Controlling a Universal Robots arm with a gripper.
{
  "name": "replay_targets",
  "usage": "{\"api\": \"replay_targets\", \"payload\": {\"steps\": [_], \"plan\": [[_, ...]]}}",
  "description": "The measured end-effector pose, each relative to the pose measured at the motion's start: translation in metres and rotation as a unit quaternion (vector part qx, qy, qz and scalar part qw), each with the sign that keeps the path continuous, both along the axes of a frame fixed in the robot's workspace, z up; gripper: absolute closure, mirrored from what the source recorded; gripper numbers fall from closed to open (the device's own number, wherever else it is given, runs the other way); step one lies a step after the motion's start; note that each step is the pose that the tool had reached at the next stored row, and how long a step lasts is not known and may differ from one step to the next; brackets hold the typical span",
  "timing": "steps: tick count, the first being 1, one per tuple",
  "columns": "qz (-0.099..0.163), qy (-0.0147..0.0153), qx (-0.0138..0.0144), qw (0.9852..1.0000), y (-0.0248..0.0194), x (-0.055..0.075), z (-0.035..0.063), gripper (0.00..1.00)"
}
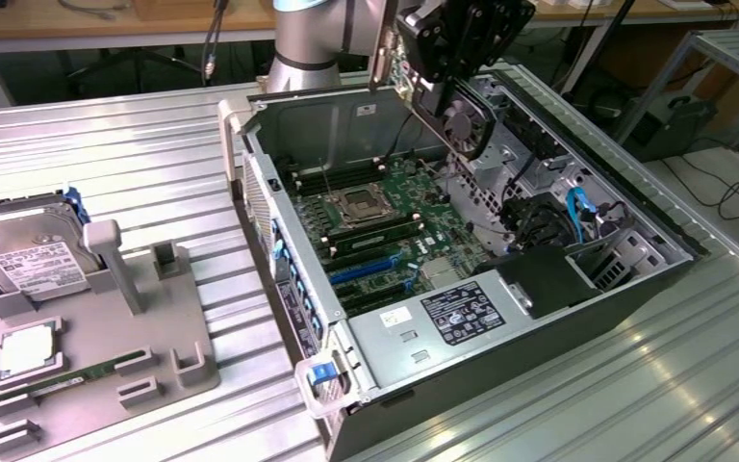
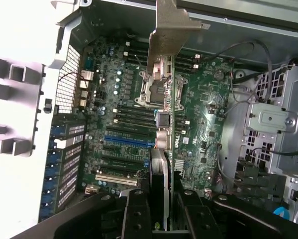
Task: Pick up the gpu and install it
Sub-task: 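Insert the gpu into the slot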
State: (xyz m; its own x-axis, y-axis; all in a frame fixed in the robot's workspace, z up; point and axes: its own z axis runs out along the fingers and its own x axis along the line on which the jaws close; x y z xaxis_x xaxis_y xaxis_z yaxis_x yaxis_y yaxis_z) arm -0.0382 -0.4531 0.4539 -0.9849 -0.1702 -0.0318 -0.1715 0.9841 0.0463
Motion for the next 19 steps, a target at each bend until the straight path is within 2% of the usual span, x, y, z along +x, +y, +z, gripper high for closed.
{"api": "replay_targets", "payload": {"steps": [8, 19], "plan": [[0.032, 0.0000, 0.0000, 0.9995, 0.0000, 0.0000, 0.0000, 0.73], [0.076, 0.0000, 0.0000, 0.9971, 0.0000, 0.0000, 0.0000, 0.73]]}}
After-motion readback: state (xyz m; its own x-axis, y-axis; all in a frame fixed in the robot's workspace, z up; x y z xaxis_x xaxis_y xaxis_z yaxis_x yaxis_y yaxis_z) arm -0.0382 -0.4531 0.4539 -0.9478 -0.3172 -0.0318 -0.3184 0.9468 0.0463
